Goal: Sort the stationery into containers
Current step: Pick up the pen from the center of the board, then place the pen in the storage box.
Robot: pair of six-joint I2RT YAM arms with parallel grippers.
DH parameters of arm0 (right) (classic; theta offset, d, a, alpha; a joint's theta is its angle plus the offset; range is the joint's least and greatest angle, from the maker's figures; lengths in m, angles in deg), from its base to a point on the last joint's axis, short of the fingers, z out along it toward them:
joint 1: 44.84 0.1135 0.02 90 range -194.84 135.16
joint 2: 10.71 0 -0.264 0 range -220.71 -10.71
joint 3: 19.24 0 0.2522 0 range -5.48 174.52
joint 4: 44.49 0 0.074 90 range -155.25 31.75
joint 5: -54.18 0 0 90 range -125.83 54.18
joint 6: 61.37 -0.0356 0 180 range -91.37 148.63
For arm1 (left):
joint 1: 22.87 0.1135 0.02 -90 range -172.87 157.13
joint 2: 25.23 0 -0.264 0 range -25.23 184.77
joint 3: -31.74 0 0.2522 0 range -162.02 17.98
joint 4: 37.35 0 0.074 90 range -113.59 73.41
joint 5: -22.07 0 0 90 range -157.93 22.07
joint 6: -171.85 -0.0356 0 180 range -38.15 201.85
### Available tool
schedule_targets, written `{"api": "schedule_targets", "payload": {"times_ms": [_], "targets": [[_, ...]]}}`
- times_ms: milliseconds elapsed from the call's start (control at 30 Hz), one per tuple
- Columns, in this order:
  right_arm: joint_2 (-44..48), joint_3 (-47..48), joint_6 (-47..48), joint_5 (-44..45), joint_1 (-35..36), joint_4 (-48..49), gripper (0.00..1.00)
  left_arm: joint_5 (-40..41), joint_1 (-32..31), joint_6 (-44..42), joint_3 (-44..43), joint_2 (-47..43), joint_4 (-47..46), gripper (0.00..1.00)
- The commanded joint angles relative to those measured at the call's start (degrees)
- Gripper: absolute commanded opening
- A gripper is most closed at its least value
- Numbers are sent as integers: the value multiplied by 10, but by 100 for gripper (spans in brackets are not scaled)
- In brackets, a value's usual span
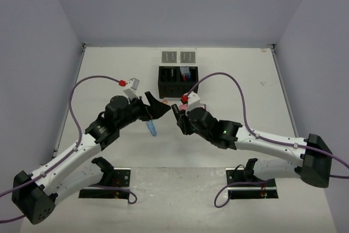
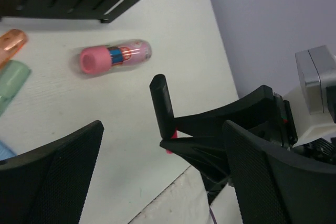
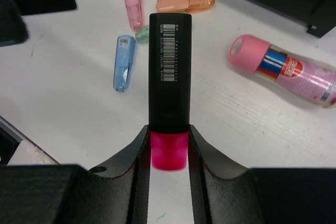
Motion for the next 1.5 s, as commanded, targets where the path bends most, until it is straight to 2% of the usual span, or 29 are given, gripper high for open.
{"api": "schedule_targets", "payload": {"times_ms": [0,167,267,467,567,667,733,833,867,933,1000,1167,1300,1467], "targets": [[60,-38,62,33,28,97,0,-108,0,57,14,32,-182,87],[86,-41,68,47,40,103,0,-130,-10,60,11,67,-227,74],[91,-35,74,49,45,101,0,-138,-18,55,4,97,-228,62],[83,-15,85,54,46,98,0,-154,-33,45,-4,128,-252,12],[83,-16,86,52,46,104,2,-140,-35,19,-17,129,-249,0],[85,-20,76,68,46,99,45,-71,-35,-28,-32,124,-228,0],[88,-23,51,113,45,73,95,26,-34,-72,-55,117,-186,0],[100,-15,-37,209,23,-28,99,218,-34,-122,-84,115,-149,0],[107,-13,-80,227,5,-50,99,253,-34,-133,-91,117,-156,0],[130,-24,-112,228,-18,-86,99,367,-35,-159,-103,133,-180,0],[166,-40,-118,205,-37,-92,99,419,-32,-194,-127,171,-205,0],[210,-68,-109,175,-57,-92,99,455,-14,-264,-207,266,-259,0],[214,-76,-111,159,-64,-92,99,457,4,-273,-265,356,-265,0],[204,-72,-114,134,-66,-92,99,430,13,-255,-283,434,-279,0]]}}
